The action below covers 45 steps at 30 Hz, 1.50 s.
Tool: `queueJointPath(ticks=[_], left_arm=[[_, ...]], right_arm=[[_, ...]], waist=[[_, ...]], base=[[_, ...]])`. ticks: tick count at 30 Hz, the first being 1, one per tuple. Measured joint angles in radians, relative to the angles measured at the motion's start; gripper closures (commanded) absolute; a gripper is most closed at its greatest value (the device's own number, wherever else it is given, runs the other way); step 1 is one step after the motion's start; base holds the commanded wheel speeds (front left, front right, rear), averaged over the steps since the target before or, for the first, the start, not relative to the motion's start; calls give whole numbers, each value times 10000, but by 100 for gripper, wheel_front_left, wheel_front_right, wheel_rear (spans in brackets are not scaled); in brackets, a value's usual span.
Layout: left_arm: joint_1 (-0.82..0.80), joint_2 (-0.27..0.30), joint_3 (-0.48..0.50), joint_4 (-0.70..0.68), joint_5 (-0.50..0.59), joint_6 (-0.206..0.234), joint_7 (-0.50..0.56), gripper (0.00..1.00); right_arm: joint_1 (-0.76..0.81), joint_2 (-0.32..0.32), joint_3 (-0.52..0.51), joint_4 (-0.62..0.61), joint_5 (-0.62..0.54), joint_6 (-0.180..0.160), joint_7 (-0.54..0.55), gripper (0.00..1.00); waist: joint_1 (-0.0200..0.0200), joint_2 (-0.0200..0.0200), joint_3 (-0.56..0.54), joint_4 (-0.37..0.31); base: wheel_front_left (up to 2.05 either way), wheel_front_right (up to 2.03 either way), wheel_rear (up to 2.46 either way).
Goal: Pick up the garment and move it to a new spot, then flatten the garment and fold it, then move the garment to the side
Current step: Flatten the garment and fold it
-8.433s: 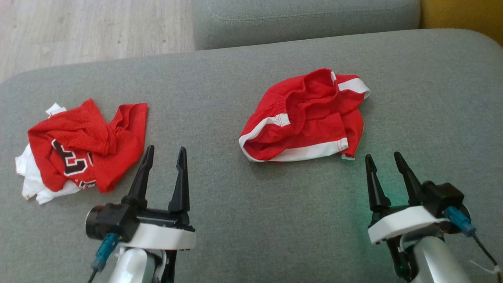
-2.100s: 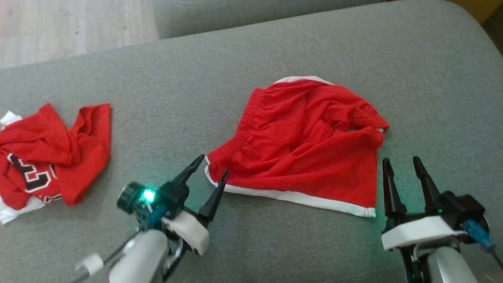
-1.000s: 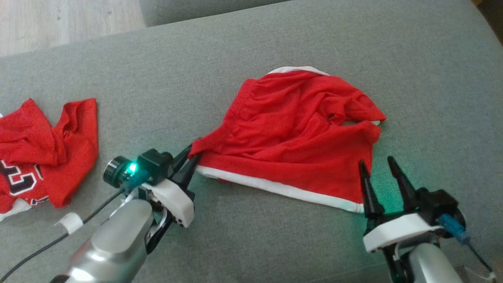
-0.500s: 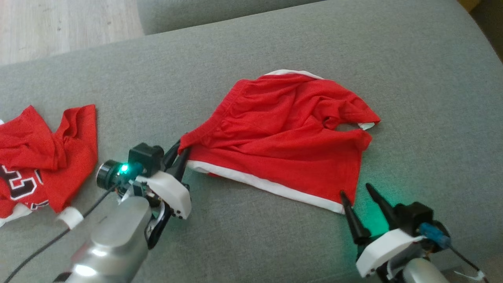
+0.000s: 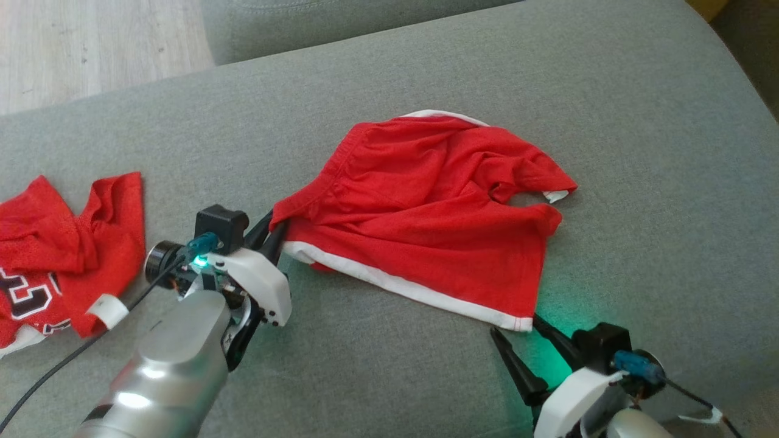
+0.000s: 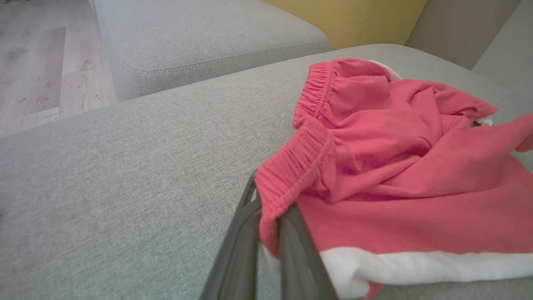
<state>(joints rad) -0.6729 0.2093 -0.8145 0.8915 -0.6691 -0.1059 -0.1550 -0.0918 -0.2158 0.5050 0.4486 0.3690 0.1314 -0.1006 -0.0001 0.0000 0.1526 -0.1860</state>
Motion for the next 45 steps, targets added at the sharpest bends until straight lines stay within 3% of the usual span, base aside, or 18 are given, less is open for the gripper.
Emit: queueJointPath(ticks=[25, 26, 27, 37, 45], left_arm=[[-284, -186, -357, 439, -282, -186, -228, 100], [-319, -198, -380, 439, -282, -186, -230, 100], [-374, -201, -422, 443, -282, -188, -230, 100], [-579, -192, -537, 433, -560, -251, -330, 100], [-596, -150, -82, 150, -1430, -263, -286, 100]], right_arm=[[-630, -125, 717, 617, 625, 0, -35, 0], [-687, -113, 732, 663, 717, 0, -33, 56], [-746, -98, 767, 729, 763, 0, -33, 100], [-1220, -75, 660, 1080, 1007, 0, -556, 100], [-2023, -439, -215, -228, 1051, 0, -1122, 100]], waist=[[0, 0, 41, 219], [0, 0, 70, 237], [1, 0, 94, 256], [2, 0, 121, 395], [2, 0, -257, 390]], base=[[0, 0, 0], [0, 0, 0], [0, 0, 0], [0, 0, 0], [0, 0, 0]])
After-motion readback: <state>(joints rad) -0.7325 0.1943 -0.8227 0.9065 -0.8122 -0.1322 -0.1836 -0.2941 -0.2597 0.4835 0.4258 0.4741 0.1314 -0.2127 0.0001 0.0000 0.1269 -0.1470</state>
